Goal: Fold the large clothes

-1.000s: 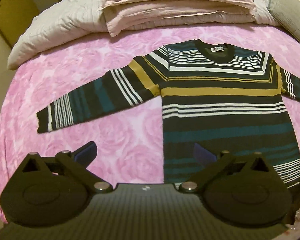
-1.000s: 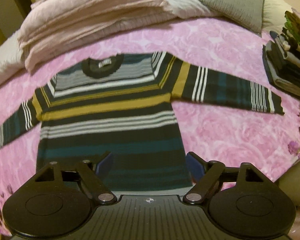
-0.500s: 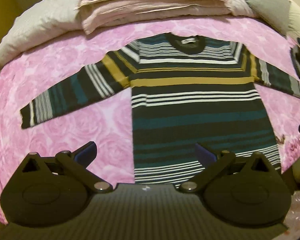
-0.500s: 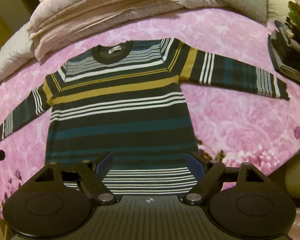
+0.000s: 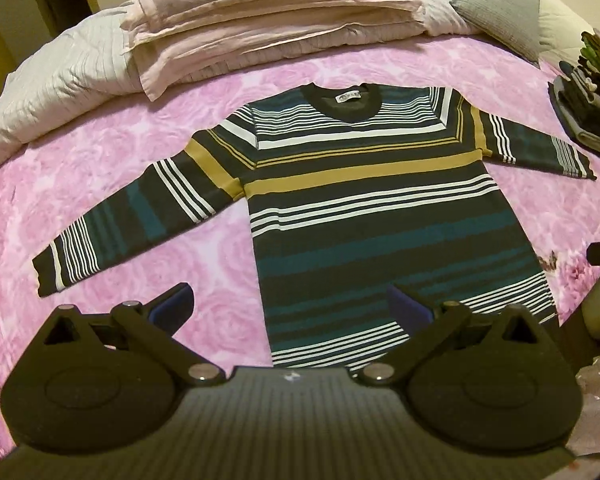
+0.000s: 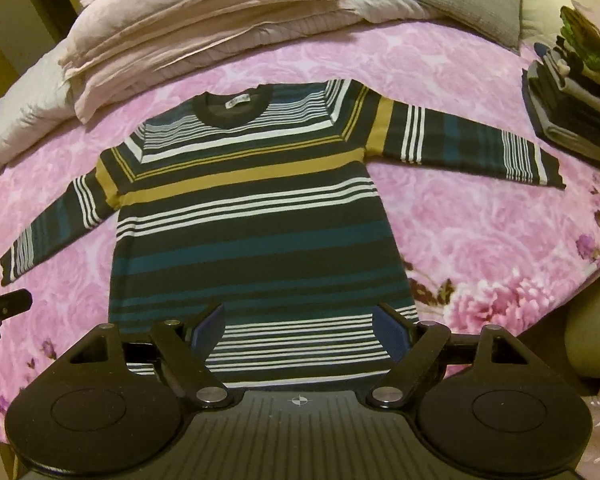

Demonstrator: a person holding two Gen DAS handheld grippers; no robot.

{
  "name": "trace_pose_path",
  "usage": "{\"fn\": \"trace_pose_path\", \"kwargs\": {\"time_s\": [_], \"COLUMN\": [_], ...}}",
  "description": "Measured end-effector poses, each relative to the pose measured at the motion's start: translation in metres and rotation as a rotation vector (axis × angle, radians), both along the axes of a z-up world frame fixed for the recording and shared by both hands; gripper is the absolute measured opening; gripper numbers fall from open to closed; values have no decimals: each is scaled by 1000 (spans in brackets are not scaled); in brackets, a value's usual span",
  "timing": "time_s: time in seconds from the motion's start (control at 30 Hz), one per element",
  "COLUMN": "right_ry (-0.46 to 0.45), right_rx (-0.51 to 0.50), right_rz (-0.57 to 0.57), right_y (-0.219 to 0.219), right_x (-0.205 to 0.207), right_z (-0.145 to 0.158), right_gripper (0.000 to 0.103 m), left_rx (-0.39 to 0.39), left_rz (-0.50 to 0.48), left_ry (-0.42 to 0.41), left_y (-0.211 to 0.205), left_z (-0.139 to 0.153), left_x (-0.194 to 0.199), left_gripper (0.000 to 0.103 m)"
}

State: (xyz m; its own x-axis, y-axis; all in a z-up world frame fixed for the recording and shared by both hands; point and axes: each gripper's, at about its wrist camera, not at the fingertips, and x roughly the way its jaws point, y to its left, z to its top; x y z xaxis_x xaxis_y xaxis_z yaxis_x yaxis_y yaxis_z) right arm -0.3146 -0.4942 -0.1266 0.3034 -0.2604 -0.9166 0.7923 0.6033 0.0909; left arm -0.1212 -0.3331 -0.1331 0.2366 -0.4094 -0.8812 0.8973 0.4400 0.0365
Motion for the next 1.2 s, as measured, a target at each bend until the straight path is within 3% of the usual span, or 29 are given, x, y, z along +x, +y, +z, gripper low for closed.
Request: {"fn": "trace_pose_path", "kwargs": {"time_s": [0.67, 1.2], "right_ry": [9, 17], "right_rx": [-7, 30], "right_rz": [77, 108], "right_y": [20, 10], "right_x": [24, 27], "right_z": [0, -12], "right_gripper": [78, 78], "left_rx": [-5, 21], "left_rz": [-25, -5], "left_ry": [-4, 1], "left_y": [9, 0], "left_z": [2, -3], "left_x": [-3, -10], "left_gripper": [102, 102]}}
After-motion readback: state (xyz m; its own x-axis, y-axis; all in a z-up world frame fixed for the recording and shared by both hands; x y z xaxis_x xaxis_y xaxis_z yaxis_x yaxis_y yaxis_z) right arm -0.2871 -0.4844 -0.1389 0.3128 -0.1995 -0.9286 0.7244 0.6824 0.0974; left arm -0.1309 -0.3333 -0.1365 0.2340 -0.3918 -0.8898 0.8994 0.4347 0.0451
